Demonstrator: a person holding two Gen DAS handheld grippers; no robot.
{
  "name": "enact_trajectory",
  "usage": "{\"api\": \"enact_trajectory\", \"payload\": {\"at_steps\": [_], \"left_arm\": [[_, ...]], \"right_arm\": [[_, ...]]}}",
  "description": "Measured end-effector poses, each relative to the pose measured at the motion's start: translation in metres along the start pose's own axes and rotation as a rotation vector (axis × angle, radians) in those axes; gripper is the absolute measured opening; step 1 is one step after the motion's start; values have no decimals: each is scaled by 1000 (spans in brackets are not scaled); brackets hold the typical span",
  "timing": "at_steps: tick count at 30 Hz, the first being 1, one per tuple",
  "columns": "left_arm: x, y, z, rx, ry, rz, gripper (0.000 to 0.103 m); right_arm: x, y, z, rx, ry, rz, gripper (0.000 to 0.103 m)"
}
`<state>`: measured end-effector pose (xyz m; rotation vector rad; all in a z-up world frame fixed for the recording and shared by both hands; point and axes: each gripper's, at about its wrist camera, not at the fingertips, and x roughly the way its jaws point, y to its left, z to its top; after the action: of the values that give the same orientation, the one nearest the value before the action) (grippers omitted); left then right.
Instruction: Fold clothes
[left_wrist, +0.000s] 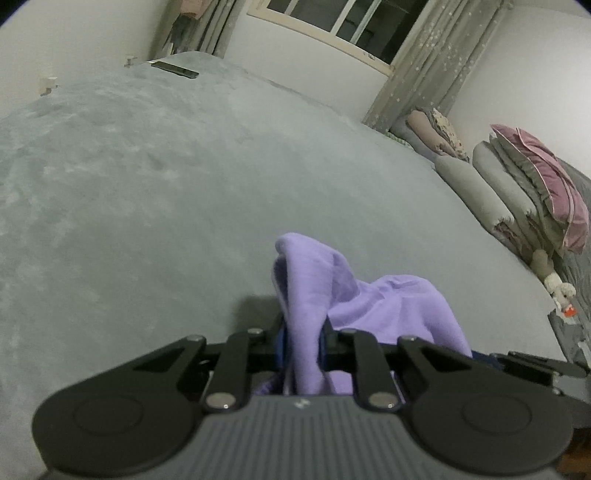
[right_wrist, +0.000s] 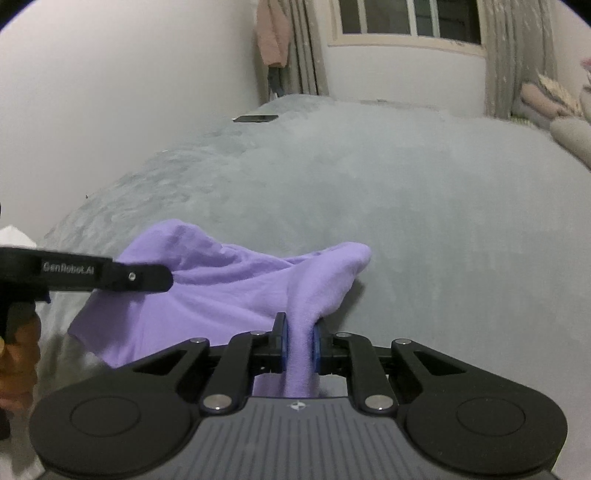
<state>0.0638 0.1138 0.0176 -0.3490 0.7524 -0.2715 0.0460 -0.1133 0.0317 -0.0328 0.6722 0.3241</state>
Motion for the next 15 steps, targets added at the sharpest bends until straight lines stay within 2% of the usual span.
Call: {"api": "enact_trajectory", "payload": {"at_steps": [7,12,14,15], "left_arm": [[6,1,-1,8,14,24,14],[17,8,-2,-5,43,37,15],[19,13,-1,-22,48,27,15],[19,14,0,-26,48,24,15]], "right_arm": [[2,3,-3,-20,-10,2,13],[13,-7,-5,11,48,23,14],[17,-18,-6,68,56,64,31],[19,-28,-5,119,53,88,35]]}}
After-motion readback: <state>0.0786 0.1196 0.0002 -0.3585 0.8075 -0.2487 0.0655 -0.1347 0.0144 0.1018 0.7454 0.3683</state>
